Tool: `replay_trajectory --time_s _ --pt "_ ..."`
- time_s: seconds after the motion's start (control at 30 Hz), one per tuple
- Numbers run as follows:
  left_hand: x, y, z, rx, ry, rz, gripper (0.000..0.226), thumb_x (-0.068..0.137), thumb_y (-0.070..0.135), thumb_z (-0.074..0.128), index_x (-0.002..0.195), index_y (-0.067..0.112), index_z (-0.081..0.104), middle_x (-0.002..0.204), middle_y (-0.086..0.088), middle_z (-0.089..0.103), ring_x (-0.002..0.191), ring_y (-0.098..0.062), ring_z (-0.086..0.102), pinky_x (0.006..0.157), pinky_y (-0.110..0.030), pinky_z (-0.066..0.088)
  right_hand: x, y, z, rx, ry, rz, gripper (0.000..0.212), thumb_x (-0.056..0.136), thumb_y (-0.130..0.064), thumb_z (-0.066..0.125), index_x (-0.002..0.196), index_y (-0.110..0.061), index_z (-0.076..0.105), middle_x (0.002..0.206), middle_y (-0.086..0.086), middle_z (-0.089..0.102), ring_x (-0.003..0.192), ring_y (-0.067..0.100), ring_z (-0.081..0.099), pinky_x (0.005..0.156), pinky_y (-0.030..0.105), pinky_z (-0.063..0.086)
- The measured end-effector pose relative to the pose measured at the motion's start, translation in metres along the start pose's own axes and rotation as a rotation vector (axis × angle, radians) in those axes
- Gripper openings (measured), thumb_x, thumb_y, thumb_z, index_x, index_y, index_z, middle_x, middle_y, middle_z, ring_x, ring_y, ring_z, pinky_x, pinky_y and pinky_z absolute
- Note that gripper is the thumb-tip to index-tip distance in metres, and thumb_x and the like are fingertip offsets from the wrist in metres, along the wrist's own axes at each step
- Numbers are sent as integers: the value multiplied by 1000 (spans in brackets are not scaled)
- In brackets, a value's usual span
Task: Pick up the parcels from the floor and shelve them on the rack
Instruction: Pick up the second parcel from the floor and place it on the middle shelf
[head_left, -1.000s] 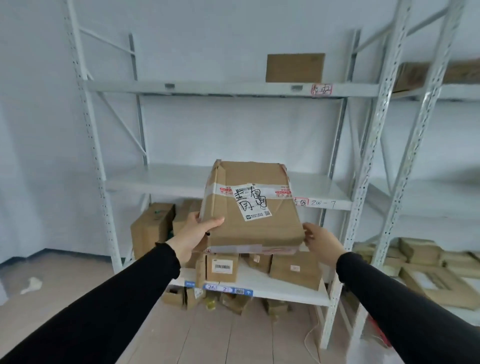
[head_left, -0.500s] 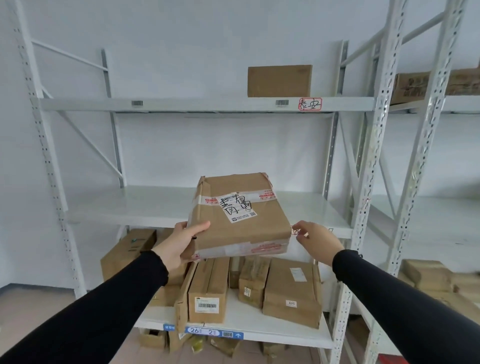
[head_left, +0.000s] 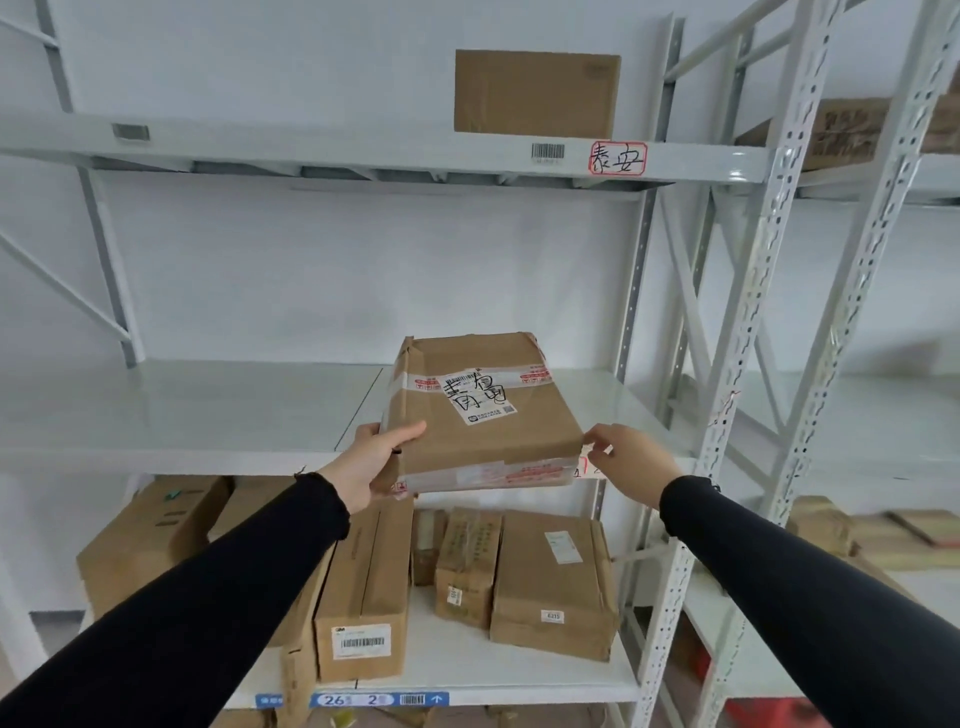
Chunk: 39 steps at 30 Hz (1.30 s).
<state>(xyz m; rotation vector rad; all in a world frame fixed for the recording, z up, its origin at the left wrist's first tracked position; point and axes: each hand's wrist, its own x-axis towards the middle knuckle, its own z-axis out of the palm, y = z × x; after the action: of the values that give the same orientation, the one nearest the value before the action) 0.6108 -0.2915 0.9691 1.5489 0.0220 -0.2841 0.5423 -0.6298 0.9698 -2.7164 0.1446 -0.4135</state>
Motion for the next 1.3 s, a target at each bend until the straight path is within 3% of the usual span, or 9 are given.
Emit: replay_trajectory --time_s 0.2,0.33,0.43,0.67,0.9,1.0,1.1,1.2,1.3 --pt "71 4 38 17 -19 -31 70 78 43 87 129 19 45 112 -9 69 85 -29 71 62 -42 65 63 45 12 16 -4 -2 28 94 -23 50 118 -24 63 110 -2 64 93 19 60 81 34 51" --pt "122 0 59 23 -12 -78 87 61 53 93 127 20 46 106 -10 55 96 -29 54 94 -56 56 102 71 24 2 -21 -11 23 95 -23 48 112 -21 63 108 1 65 92 23 61 80 36 53" --pt "145 -2 75 20 7 -84 57 77 46 87 114 21 52 101 -7 63 100 -27 59 102 -56 54 125 87 35 -4 -45 5 16 95 -21 47 102 -22 61 103 2 64 90 24 60 76 34 51" --pt "197 -7 86 77 -18 -88 57 79 45 86 117 20 51 111 -6 69 104 -30 68 98 -51 56 166 107 67 -12 -87 32 11 96 -20 45 90 -25 53 95 2 61 84 25 59 69 30 46" --pt "234 -12 73 251 -183 -73 50 89 53 71 121 14 73 112 -3 80 90 -15 75 83 -28 52 185 114 79 26 -55 75 18 94 -19 43 88 -29 56 100 3 67 82 23 60 68 33 50" --pt "233 -9 66 284 -209 -5 86 78 61 76 147 17 53 143 1 65 114 -16 67 96 -28 48 185 116 80 78 -54 87 20 95 -22 44 99 -28 63 102 -3 67 85 18 62 69 34 53" --pt "224 -11 63 389 -203 117 96 91 51 70 165 17 18 160 2 39 116 -12 54 96 -23 41 175 124 80 109 -126 65 29 92 -24 57 120 -29 59 111 -7 64 95 13 59 79 29 50" --pt "219 -18 57 549 -208 205 101 87 58 67 166 22 15 166 3 29 146 -18 39 116 -34 32 166 131 79 105 -264 27 58 82 -43 71 134 -34 48 121 -14 56 109 11 52 94 33 46" --pt "223 -25 57 628 -165 278 98 84 63 67 163 26 23 153 4 37 135 -13 41 109 -32 34 167 131 88 128 -232 32 62 78 -59 67 134 -38 48 120 -17 54 111 10 49 96 35 43"
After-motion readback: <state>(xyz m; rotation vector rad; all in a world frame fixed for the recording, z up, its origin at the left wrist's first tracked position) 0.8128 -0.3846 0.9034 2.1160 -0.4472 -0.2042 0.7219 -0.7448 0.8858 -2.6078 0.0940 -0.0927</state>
